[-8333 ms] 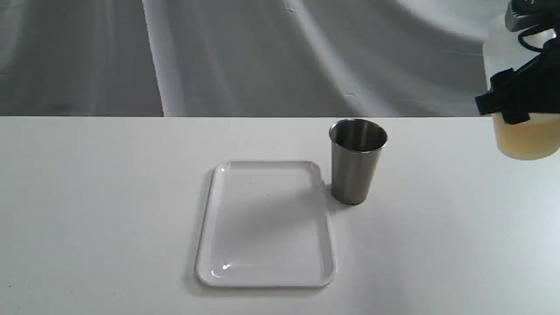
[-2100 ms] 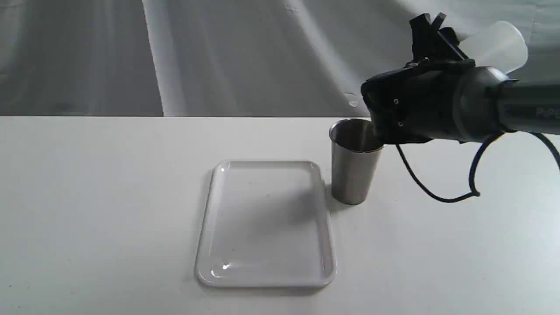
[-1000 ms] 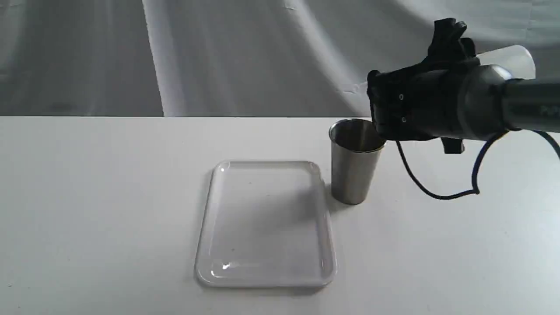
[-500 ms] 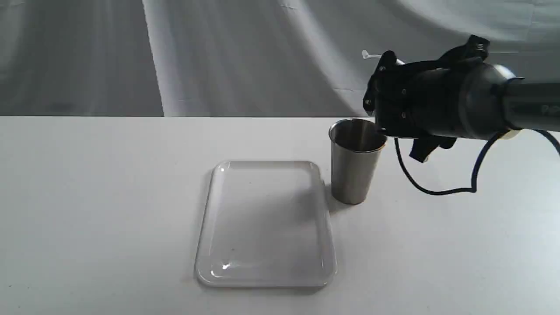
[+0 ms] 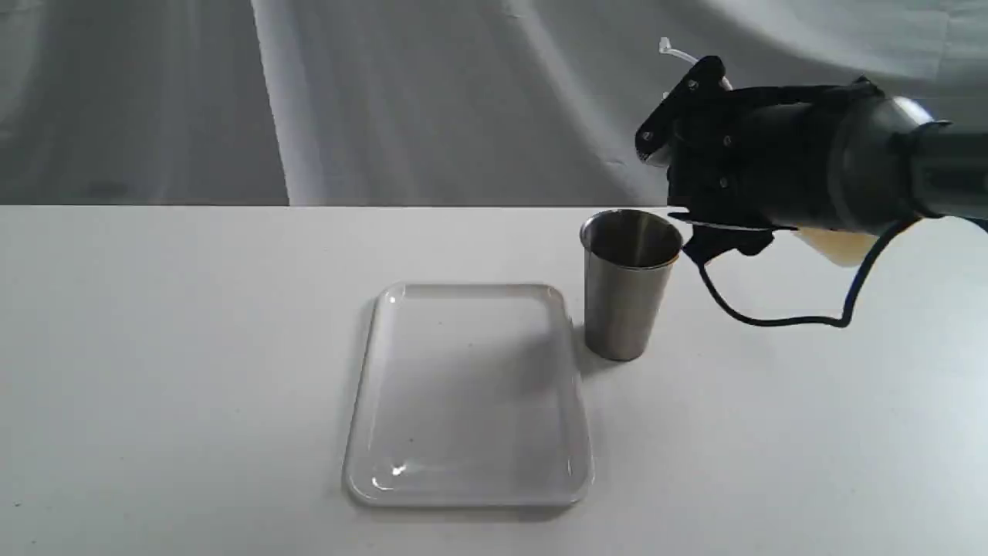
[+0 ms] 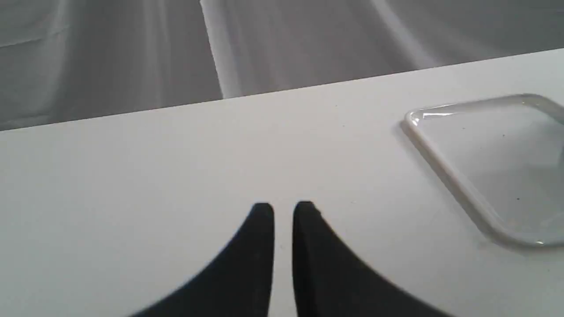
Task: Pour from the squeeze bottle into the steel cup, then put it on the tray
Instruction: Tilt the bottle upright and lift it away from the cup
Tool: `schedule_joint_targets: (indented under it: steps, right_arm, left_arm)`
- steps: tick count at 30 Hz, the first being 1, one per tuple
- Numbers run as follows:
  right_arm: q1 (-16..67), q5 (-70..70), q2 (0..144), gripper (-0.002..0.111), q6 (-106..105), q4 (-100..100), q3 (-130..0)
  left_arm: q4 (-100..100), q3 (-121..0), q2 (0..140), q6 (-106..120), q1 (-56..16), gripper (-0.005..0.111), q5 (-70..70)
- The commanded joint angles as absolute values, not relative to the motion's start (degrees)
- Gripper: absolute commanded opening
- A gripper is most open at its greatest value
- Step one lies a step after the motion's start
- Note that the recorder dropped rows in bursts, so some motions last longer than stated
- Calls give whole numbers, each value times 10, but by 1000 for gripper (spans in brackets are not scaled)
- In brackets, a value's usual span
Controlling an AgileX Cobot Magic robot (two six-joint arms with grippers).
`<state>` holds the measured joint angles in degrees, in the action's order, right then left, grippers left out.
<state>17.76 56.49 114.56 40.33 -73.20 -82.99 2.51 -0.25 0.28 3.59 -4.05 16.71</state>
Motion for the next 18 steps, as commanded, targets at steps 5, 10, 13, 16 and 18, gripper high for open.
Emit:
schedule_joint_targets:
  steps: [5,10,13,16,18]
  right_arm:
    - [172,567,1121,44,459,-719,-834]
    - [172,563,1082,44,459,-719,-833]
    - [172,542,1048,44,459,-716,-824]
    - [172,514,1012,44,459,-707,-813]
    - [172,486,988,44,459,-685,-806]
  left_arm:
    - [25,0,0,35,-42,8,163]
    - [25,0,0,35,-42,8,163]
    - [25,0,0,35,-42,8,163]
    - [25,0,0,35,-42,8,163]
    - [25,0,0,35,-42,8,163]
